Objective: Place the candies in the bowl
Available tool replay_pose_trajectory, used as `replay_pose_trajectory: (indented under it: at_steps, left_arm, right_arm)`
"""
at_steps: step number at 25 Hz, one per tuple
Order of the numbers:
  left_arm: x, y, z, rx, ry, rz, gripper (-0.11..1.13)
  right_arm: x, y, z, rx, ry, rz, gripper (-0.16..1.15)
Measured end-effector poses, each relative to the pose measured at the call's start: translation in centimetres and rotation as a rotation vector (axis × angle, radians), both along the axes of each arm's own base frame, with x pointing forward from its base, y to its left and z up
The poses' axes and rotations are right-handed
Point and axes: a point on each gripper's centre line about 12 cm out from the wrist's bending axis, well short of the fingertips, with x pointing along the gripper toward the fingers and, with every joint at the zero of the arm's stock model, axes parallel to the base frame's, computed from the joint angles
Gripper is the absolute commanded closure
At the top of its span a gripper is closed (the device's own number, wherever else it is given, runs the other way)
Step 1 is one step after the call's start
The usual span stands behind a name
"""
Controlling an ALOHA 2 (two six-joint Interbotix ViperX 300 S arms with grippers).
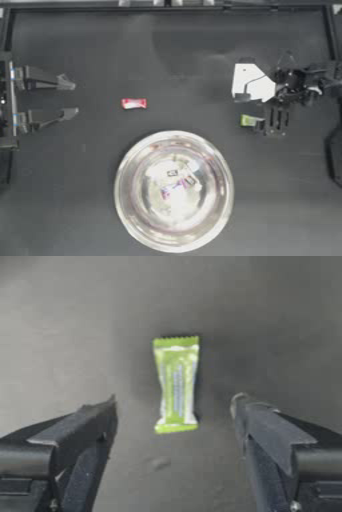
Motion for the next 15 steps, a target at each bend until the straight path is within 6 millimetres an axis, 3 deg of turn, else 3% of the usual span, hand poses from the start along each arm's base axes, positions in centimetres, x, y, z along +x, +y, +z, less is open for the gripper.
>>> replay_pose_trajectory:
  at_steps: [15]
  left_arm:
    - [0.0, 0.0, -0.1, -0.015, 0.007, 0.002, 0.17]
  right_arm:
    - [0.8, -0.2, -3.1, -0.004, 0.050, 0.007, 0.02]
